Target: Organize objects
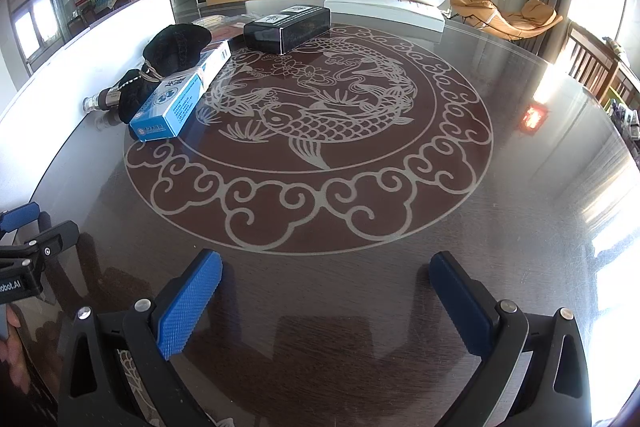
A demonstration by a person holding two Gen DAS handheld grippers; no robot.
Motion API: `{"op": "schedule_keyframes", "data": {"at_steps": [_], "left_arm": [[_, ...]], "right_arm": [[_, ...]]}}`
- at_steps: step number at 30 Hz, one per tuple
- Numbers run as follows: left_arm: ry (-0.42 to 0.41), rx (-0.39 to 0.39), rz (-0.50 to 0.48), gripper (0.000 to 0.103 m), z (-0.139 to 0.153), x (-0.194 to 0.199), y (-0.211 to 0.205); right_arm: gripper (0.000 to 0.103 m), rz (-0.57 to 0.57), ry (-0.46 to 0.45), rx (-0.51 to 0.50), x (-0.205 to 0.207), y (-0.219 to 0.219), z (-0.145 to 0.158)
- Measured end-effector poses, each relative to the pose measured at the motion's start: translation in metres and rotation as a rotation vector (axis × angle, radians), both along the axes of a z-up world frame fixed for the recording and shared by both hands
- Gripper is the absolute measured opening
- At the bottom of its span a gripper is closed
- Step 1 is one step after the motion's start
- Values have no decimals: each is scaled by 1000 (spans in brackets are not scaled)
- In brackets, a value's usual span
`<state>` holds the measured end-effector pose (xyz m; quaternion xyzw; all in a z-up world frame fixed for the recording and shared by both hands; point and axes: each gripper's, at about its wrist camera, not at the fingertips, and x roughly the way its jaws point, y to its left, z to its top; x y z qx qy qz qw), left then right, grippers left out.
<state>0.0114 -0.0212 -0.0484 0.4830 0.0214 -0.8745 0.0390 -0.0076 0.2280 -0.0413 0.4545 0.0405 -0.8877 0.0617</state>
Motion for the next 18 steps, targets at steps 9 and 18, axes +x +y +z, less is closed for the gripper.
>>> {"op": "schedule_keyframes", "data": {"at_steps": [9,18], "left_arm": [[7,0,45,103,-1,0,-10],[12,-1,47,103,-1,-1,-9]], "right_arm": [[103,3,0,-8,0,1,1],[103,209,25,-114,-53,-76,30]]}}
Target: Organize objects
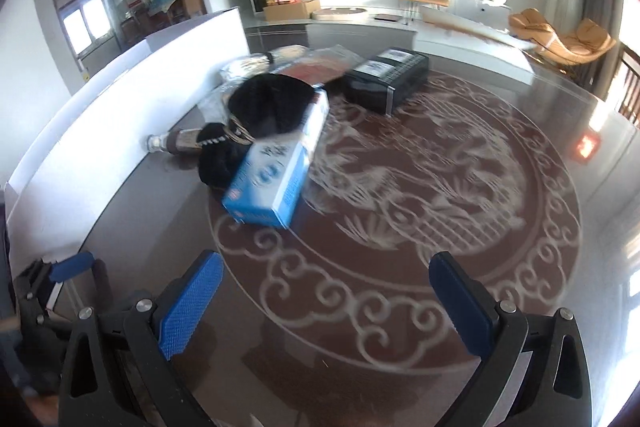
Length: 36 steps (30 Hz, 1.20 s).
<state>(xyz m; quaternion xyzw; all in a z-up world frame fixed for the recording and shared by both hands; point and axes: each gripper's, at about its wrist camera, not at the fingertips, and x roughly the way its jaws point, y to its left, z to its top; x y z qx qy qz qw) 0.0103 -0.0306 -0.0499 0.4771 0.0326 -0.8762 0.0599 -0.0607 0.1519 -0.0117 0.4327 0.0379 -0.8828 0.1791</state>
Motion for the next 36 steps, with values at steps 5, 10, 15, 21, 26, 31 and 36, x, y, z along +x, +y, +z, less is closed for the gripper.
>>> {"op": "schedule_keyframes", "data": {"at_steps": [5,10,15,21,26,31,36], "left_arm": [[-1,1,-2,103,1,0,0],[-2,1,-2,103,1,-1,0],[-2,1,-1,103,1,-1,0],[-1,0,2,103,0,-2,1],[2,0,7,103,-1,-1,1],[2,1,5,103,-1,-1,1],[2,1,6,103,0,-1,1]], "right_arm": [[92,90,-40,116,-44,-63,-12],[49,76,-58,98,-47,-62,-17],[43,87,-39,92,-2,-27,-17],[43,-35,-7,107,77,46,-17],[53,-113,10,137,98,81,-17],[81,-104,-23,132,67,82,-18],[90,-93,-32,123,48,73,-25]]}}
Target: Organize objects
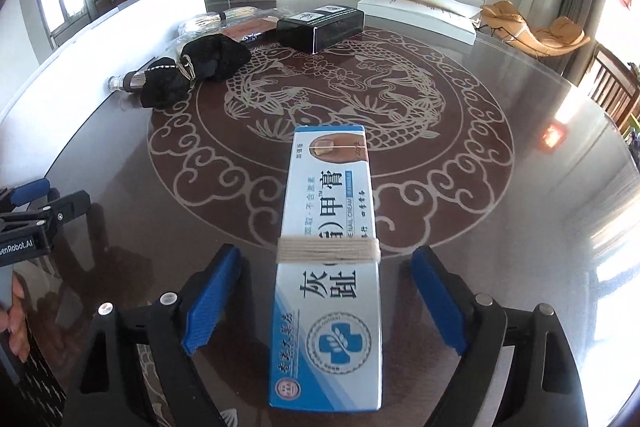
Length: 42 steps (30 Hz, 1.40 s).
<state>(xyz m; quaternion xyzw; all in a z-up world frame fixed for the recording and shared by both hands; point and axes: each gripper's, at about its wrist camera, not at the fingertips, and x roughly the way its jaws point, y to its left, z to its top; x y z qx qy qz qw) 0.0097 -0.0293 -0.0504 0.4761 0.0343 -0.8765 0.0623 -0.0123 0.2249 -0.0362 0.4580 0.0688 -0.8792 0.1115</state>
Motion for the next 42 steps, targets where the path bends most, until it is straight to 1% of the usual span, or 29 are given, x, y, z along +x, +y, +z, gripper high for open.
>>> {"op": "schedule_keyframes", "data": {"at_steps": [2,4,42], "left_arm": [[0,0,0,103,0,0,0],[0,0,0,103,0,0,0],[2,-1,2,103,0,1,0]], "right_arm": [[99,-11,3,-9,-2,0,-2],[103,-21,10,-10,-2,0,-5],[103,-22,12,-6,-4,0,-7]]}}
